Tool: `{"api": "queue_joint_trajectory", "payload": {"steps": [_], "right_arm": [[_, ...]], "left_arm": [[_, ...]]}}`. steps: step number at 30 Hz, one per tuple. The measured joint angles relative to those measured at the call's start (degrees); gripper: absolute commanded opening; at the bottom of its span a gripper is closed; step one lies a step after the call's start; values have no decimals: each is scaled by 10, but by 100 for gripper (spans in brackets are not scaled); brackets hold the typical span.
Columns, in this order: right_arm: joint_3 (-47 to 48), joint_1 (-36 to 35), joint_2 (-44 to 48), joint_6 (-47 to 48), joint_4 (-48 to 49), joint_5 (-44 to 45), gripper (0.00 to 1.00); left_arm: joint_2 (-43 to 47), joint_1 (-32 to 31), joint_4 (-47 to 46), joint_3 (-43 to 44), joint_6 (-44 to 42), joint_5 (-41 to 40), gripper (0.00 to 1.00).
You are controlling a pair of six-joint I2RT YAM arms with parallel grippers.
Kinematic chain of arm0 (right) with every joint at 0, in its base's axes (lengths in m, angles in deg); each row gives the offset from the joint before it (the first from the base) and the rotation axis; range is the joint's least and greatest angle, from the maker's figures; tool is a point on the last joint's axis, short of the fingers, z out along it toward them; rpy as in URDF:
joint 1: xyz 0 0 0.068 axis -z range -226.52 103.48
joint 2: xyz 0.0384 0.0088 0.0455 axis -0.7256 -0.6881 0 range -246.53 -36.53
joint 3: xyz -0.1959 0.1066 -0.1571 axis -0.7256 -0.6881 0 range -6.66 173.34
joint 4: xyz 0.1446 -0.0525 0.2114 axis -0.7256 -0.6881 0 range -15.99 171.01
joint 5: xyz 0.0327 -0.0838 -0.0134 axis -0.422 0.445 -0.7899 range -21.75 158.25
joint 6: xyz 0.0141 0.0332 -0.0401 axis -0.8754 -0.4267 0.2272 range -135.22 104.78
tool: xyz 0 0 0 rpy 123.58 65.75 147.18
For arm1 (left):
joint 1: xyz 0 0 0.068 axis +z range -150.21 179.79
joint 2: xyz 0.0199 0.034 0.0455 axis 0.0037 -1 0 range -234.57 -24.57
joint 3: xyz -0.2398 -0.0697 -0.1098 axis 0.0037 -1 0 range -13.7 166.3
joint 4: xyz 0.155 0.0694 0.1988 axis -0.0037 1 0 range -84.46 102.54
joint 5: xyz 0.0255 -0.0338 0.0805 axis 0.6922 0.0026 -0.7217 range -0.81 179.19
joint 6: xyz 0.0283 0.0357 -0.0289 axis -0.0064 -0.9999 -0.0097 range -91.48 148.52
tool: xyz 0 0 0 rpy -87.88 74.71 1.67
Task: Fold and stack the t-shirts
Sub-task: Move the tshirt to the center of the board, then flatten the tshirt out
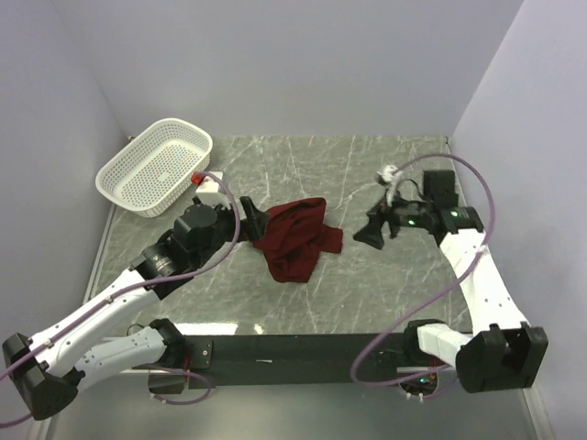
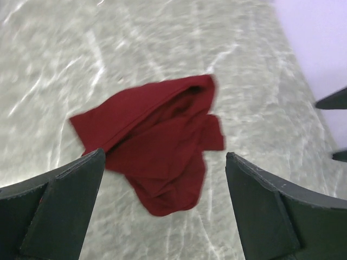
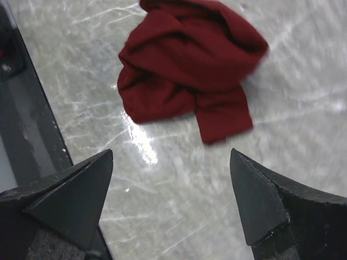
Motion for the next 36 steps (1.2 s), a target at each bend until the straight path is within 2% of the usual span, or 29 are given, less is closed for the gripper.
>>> {"api": "queue_joint_trajectory", "payload": {"steps": [3, 6, 9, 13, 18, 20, 22, 27, 33, 36], "right_arm": [[59, -93, -41, -5, 9, 58, 93], [149, -169, -117, 7, 13, 130, 87], [252, -234, -211, 37, 6, 190, 79], [360, -300, -316, 78, -24, 242, 77], [418, -378, -395, 111, -37, 307, 77], [440, -403, -425, 120, -45, 332, 74], [461, -417, -455, 127, -47, 352, 70], [497, -415, -515, 149, -56, 426, 70], [492, -407, -523, 158, -59, 465, 68], [492, -407, -523, 158, -60, 469, 65]], "left_arm": [[24, 28, -1, -45, 41, -7, 99], [52, 56, 6, -69, 89, -14, 99], [93, 72, 21, -80, 138, -34, 99], [163, 74, 37, -94, 187, -63, 99], [208, 75, 52, -106, 218, -87, 99], [210, 75, 64, -110, 222, -89, 99], [214, 75, 74, -115, 223, -89, 99], [236, 75, 90, -125, 223, -89, 99], [246, 75, 97, -133, 221, -89, 99], [243, 75, 97, -134, 219, -88, 99]]}}
